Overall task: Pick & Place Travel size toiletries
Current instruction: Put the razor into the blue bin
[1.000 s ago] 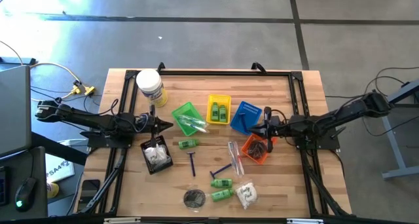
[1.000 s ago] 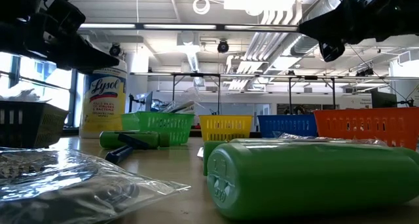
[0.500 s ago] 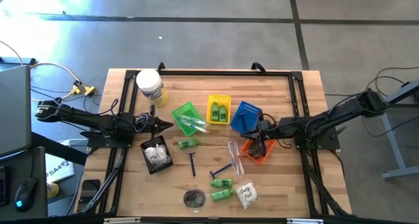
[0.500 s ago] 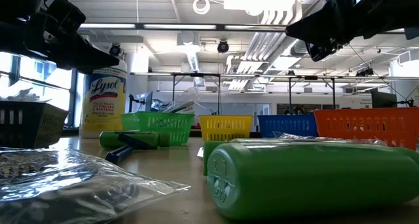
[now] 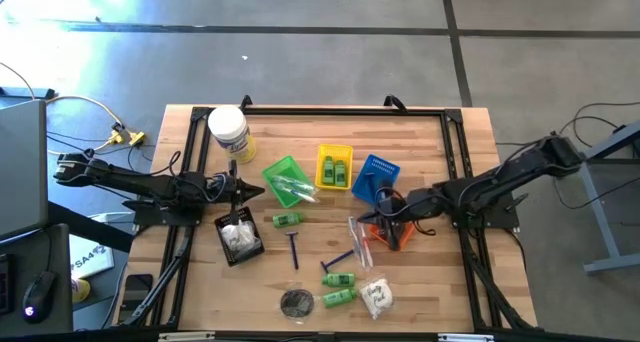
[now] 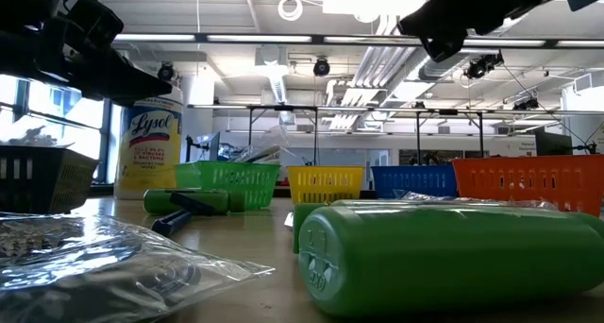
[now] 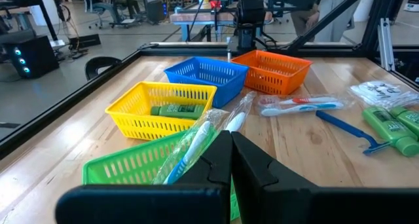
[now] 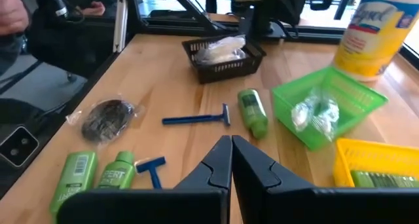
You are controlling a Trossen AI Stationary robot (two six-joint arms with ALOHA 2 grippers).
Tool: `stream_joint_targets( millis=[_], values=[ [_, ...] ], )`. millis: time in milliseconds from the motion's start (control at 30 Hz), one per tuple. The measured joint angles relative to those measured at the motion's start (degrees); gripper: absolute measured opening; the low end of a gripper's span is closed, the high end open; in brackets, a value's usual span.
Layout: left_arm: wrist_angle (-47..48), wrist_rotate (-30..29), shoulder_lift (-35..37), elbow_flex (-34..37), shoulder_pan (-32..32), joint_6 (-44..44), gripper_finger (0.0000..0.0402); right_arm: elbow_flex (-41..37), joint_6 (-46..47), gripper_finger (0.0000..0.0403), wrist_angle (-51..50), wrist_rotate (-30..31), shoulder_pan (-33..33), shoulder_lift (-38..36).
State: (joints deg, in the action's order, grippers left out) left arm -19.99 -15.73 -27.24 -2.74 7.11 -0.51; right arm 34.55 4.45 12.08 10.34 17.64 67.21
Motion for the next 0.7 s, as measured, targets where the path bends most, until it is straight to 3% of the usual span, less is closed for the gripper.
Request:
stream_joint_targets(
  millis=[467,600,700],
  values=[
    [0.0,0.0,0.0,0.0,0.0,-1.3,0.0000,8.0,3.2,0.0003,-7.7,0.2,2.0,3.7],
    [0.0,0.0,0.0,0.0,0.0,-1.3,0.0000,9.2,5.2,0.0003,-12.6,2.6,0.9,4.6],
    [0.0,0.0,0.0,0.0,0.0,-1.3,0.0000,10.8,5.9,0.0003,-13.8,1.1,-0.3,7.3]
  ],
)
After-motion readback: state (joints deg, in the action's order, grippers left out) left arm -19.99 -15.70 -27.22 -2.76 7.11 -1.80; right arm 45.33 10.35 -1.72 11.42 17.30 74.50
